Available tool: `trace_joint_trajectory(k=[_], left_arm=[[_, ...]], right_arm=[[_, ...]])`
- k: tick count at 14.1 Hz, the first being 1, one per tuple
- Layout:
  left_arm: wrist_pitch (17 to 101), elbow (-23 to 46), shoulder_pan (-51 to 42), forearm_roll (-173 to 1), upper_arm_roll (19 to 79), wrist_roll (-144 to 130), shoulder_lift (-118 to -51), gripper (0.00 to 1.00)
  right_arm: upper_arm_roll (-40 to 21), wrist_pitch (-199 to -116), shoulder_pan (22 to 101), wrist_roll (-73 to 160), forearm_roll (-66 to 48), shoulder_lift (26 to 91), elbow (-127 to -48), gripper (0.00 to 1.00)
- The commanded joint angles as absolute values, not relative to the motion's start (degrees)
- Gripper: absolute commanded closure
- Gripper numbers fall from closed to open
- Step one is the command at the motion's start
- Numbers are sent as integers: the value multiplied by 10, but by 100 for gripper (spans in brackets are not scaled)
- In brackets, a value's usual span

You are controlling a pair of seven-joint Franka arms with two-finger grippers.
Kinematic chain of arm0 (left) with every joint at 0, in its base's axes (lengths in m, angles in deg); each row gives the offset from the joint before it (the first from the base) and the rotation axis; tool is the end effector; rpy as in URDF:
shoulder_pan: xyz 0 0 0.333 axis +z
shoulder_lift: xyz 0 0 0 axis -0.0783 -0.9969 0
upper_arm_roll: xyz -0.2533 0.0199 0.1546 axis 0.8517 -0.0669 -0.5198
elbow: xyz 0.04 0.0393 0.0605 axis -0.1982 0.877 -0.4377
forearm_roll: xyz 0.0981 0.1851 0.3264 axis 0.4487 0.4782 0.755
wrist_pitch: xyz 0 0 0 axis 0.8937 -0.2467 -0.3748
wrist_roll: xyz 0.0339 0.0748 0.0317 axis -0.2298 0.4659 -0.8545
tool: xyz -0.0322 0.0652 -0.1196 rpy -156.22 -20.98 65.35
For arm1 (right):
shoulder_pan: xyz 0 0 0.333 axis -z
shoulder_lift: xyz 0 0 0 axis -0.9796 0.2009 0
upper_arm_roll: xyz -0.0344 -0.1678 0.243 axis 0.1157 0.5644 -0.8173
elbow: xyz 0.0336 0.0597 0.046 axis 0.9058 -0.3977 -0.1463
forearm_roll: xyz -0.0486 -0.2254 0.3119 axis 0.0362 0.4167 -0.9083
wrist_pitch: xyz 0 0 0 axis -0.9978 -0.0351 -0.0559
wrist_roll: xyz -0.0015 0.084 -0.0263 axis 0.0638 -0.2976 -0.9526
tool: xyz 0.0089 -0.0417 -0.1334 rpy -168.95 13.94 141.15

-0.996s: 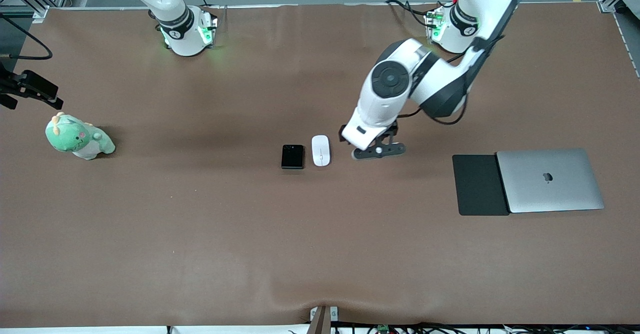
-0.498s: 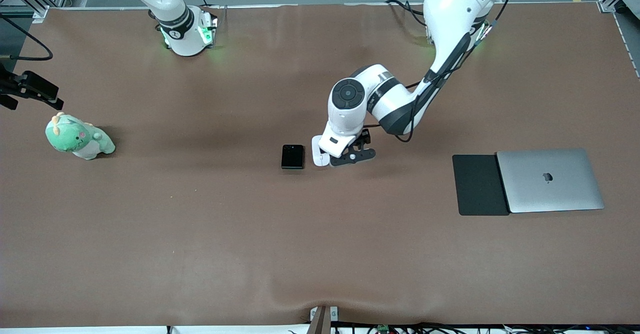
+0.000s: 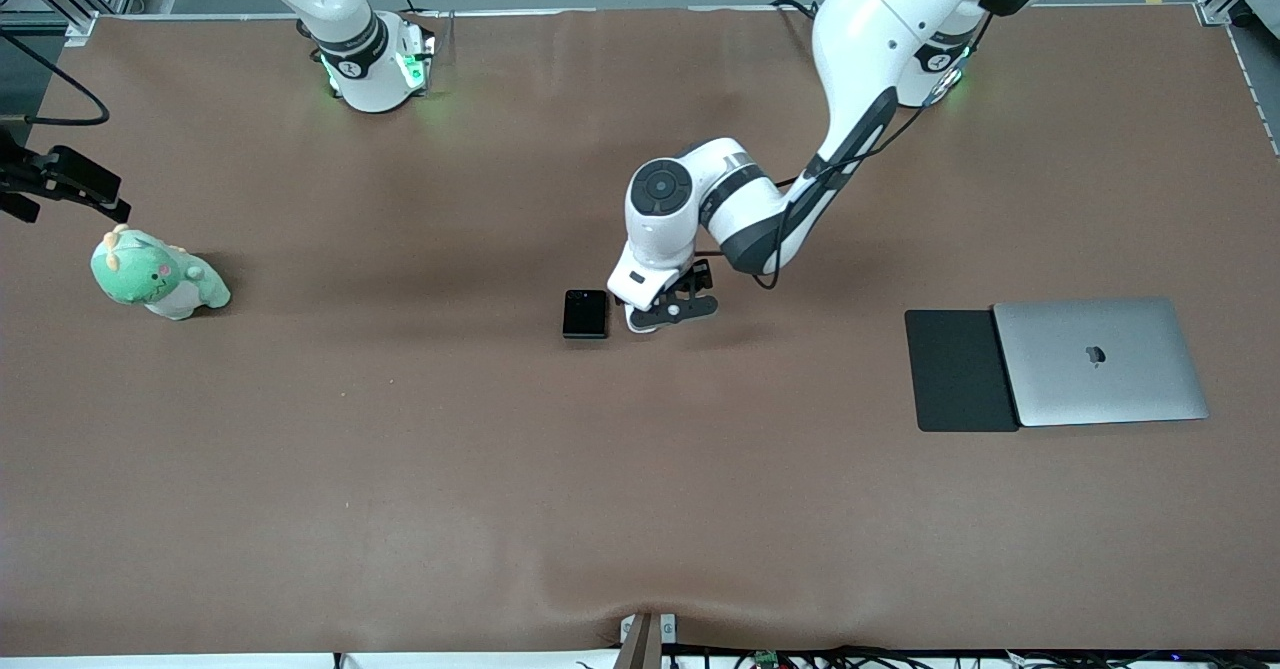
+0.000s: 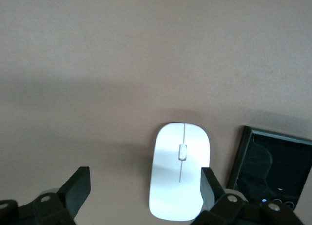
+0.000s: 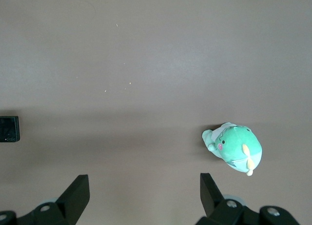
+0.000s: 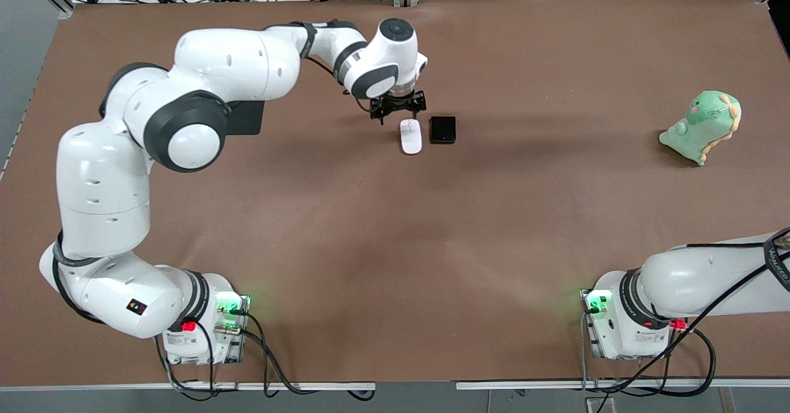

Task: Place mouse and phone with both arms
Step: 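Move the left gripper over the white mouse and lower it, then close the left gripper on the white mouse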

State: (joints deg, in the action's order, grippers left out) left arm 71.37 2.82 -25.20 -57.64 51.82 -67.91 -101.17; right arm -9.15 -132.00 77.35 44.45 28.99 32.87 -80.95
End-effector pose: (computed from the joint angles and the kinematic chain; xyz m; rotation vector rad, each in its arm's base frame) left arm 0.4642 -0.5017 0.1803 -3.1281 -0.2677 -0.0181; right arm 0.5361 -0.0451 0.5792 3.1303 -0.0186 0.0104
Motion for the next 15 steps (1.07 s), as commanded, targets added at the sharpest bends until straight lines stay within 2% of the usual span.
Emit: trace_joint_trajectory(k=[1,7,15], left_arm=[[724,1,-264,-558,509,-700,-1038,0],[727,-31,-277,-556,509,-700,-1077,0],[734,-41,-286,-554,507,-703,-1094,0]], right_arm=[[-96,-1314,785,426,278,332,-803,0],[-96,-1314,796,404,277,334,-803,0],[-96,-1313,803,396,277,334,-803,0]])
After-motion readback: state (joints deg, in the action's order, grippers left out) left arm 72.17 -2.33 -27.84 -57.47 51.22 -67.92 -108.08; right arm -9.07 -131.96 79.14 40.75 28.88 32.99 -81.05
